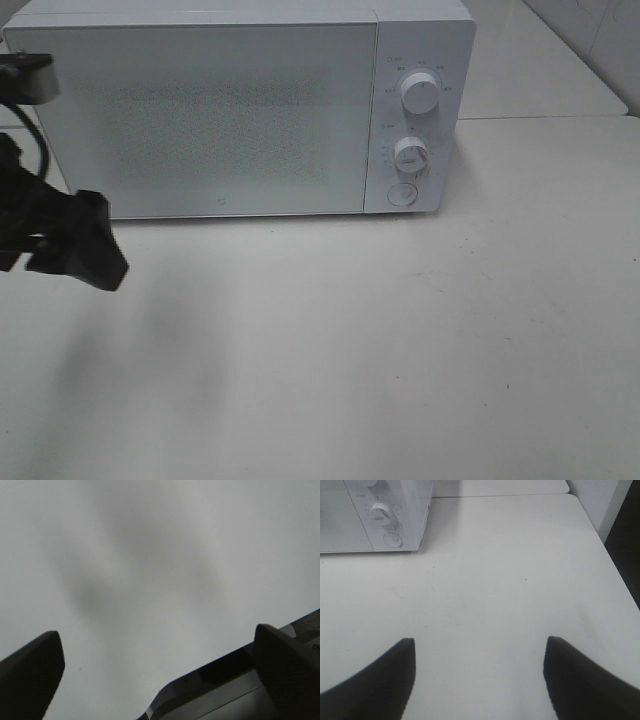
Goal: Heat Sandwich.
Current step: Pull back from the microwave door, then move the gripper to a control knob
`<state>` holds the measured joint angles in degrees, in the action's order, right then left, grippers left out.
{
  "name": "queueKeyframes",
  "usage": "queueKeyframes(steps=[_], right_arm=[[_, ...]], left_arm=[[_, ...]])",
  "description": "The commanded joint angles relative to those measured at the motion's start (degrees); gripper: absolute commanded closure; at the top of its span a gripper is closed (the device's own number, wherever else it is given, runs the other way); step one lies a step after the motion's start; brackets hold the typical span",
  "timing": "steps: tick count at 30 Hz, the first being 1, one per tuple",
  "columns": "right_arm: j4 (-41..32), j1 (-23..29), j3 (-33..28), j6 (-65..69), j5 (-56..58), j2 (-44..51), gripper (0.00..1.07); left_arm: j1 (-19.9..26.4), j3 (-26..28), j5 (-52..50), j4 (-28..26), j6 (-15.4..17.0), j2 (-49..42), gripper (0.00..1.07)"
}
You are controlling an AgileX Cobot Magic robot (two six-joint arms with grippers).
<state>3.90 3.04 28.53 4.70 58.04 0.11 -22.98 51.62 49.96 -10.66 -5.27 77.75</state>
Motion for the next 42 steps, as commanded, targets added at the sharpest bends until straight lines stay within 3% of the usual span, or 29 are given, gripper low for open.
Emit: queueKeyframes(steps=[1, 4, 13, 23, 33, 38, 42], right_arm=[[0.00, -0.34, -0.06, 0.57, -0.86, 1.72, 0.39], [0.00, -0.34, -0.06, 0.57, -0.86, 1.72, 0.40], [0.00, -0.34, -0.06, 0.57, -0.86, 1.72, 0.40], [0.00, -0.34, -0.06, 0.52, -0.86, 1.72, 0.40], [0.00, -0.34, -0.06, 0.52, -0.86, 1.72, 0.40], [0.00, -0.34, -0.06, 0.52, -0.86, 1.72, 0.40], [-0.23, -0.34, -0.06, 0.23, -0.86, 1.72, 0.40]], left_arm=[[4.76, -0.11, 5.61, -0.17, 1.09, -3.61, 0.10], [10.77, -0.11, 11.12, -0.17, 1.49, -7.85, 0.10], [18.16, -1.26, 20.57, 2.01, 1.72, -18.79, 0.10], [19.42, -10.31, 20.91, 5.33, 2.52, -38.04, 0.10], [19.42, -14.27, 21.14, 6.19, 2.29, -53.06, 0.10], [19.42, -19.08, 20.80, 6.19, 2.29, -61.31, 0.10], [19.42, -19.37, 19.31, 5.79, 2.58, -65.43, 0.10]])
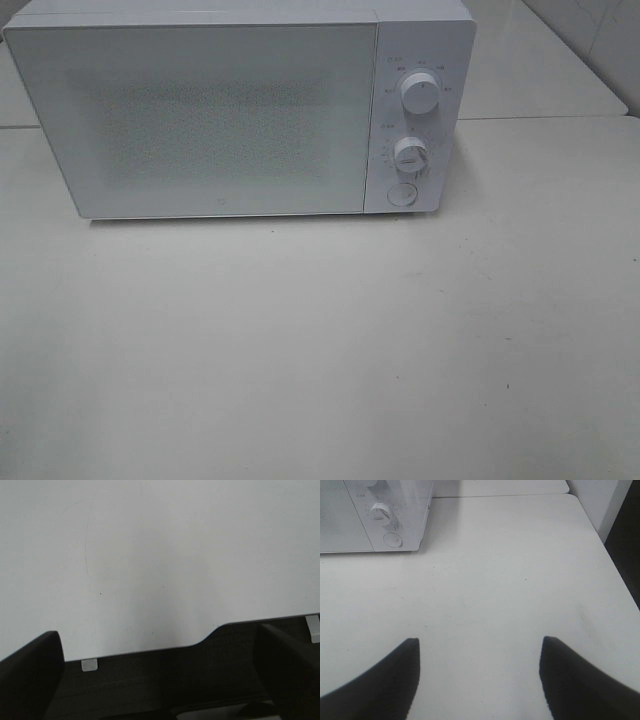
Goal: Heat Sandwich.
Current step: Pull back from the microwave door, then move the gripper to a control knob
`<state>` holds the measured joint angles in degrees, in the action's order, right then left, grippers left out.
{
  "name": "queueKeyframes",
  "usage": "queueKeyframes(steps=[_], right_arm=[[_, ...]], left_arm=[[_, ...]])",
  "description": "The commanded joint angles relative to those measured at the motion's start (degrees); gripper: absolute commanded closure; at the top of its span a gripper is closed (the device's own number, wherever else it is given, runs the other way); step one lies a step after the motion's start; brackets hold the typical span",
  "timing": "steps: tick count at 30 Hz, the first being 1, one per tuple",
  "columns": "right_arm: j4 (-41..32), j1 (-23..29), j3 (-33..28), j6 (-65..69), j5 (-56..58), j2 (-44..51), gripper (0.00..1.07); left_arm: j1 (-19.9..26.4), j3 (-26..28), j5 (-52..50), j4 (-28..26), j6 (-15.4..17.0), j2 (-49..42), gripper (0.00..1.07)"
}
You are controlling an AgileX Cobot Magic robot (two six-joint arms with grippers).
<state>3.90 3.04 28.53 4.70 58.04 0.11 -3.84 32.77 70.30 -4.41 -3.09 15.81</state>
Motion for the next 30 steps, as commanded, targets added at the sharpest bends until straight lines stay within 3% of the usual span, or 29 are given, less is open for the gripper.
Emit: queueKeyframes(steps=[1, 8, 30], right_arm=[[-0.23, -0.34, -0.06, 0.23, -0.86, 1.72, 0.41], [-0.23, -0.34, -0.06, 0.23, -0.86, 1.72, 0.41], [-0.23, -0.34, -0.06, 0.17, -0.86, 1.49, 0.41]], left_arm=[[0.29, -0.69, -2.18, -1.09, 0.40, -6.42, 0.10], [0.29, -2.41, -8.19, -1.38, 0.40, -17.25, 0.10], [0.29, -3.27, -9.11, -1.72, 0.46, -17.48, 0.10]])
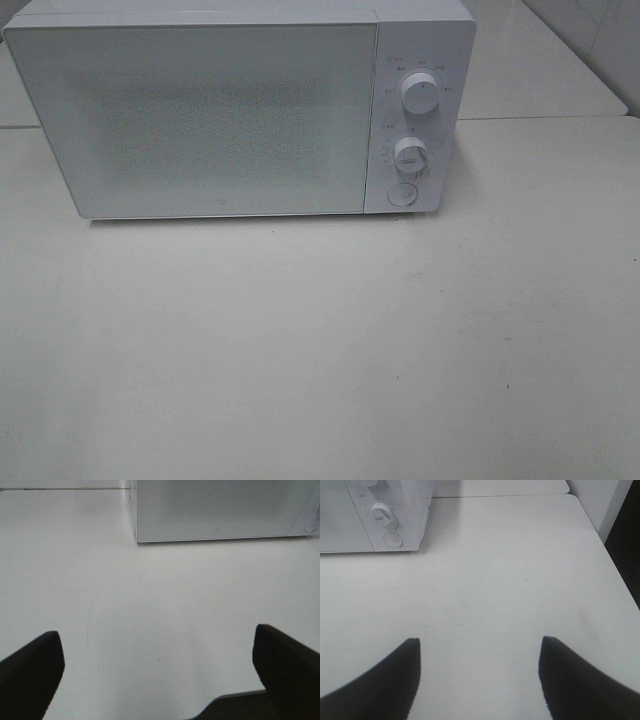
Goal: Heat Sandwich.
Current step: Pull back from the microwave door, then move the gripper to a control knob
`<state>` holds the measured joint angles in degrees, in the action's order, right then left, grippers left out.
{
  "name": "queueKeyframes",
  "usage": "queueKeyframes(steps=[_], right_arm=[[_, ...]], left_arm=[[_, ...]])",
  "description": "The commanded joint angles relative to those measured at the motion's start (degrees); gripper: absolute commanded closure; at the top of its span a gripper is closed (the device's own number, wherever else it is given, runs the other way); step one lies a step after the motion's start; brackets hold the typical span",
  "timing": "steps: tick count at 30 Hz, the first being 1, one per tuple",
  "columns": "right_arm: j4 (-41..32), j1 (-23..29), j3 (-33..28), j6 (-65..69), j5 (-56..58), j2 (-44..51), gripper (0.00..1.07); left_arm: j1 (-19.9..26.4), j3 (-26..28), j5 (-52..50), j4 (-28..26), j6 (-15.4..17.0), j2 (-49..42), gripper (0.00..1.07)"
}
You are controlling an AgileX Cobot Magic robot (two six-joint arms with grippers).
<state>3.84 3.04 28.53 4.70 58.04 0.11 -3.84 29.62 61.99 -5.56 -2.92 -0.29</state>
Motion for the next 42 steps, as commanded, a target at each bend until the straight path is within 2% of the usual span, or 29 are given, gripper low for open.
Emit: queueKeyframes(steps=[1, 28, 32, 33, 34, 36, 42], right_arm=[[-0.17, -0.34, -0.06, 0.17, -0.86, 1.49, 0.41], [0.06, -0.29, -0.06, 0.34, -0.86, 1.49, 0.43], [0.06, -0.29, 0.23, 0.34, -1.20, 1.49, 0.37], [0.06, -0.29, 0.34, 0.34, -1.55, 1.38, 0.34], [0.06, -0.29, 1.03, 0.34, -1.89, 0.80, 0.26], [0.06, -0.29, 1.38, 0.34, -2.69, 0.00, 0.22], [0.06, -0.29, 1.55, 0.29, -7.10, -3.27, 0.21]], left_arm=[[0.29, -0.11, -0.80, -0.57, 0.29, -1.38, 0.10], [0.29, -0.11, -0.80, -0.57, 0.29, -1.38, 0.10], [0.29, -0.11, -0.80, -0.57, 0.29, -1.38, 0.10], [0.29, -0.11, -0.80, -0.57, 0.29, -1.38, 0.10], [0.29, -0.11, -0.80, -0.57, 0.29, -1.38, 0.10], [0.29, -0.11, -0.80, -0.57, 0.29, -1.38, 0.10], [0.29, -0.11, -0.80, -0.57, 0.29, -1.38, 0.10]])
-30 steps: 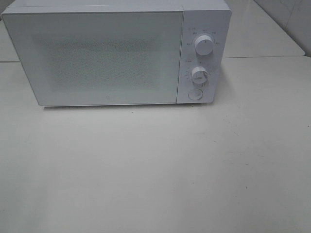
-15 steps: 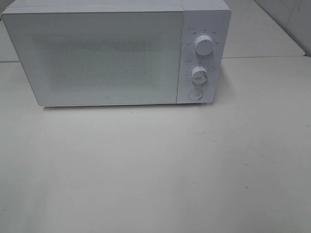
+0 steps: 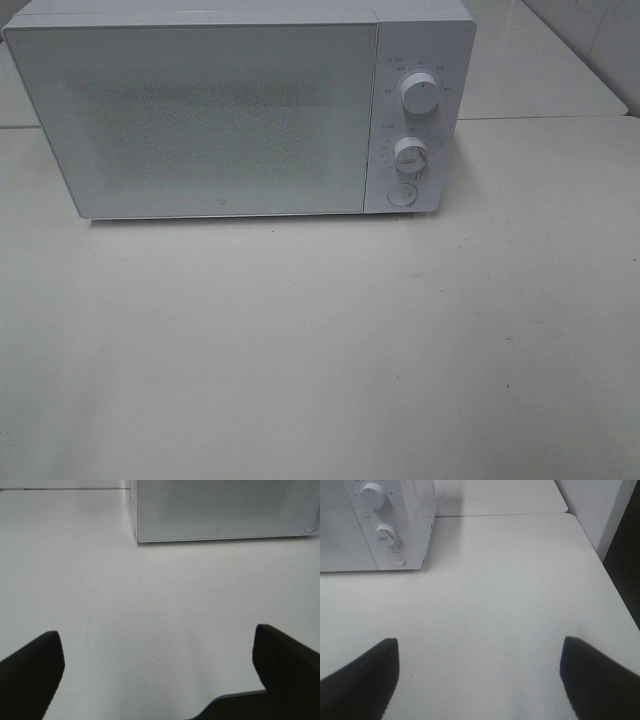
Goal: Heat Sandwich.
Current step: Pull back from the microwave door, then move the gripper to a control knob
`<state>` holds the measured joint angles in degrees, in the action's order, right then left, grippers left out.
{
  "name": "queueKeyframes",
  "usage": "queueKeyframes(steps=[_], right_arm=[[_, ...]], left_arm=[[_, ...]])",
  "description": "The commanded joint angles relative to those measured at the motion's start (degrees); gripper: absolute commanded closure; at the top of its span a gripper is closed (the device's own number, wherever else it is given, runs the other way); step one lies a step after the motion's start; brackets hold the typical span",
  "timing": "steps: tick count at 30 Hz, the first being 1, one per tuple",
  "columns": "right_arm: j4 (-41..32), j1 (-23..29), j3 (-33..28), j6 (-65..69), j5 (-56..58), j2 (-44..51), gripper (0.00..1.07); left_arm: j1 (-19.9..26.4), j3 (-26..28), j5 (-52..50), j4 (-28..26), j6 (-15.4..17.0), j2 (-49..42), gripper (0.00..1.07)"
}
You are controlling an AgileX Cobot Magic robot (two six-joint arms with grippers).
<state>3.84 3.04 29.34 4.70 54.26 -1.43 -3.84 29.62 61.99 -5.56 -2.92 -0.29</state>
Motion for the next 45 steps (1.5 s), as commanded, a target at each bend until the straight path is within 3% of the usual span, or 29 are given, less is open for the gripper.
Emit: queueKeyframes(steps=[1, 45], right_arm=[[0.23, -0.29, 0.74, 0.29, -5.61, -3.55, 0.21], [-0.29, -0.29, -0.74, 1.03, -50.71, -46.70, 0.31]], left_arm=[[0.29, -0.11, -0.80, -0.57, 0.29, -1.38, 0.10], [0.29, -0.11, -0.80, -0.57, 0.29, -1.38, 0.10]])
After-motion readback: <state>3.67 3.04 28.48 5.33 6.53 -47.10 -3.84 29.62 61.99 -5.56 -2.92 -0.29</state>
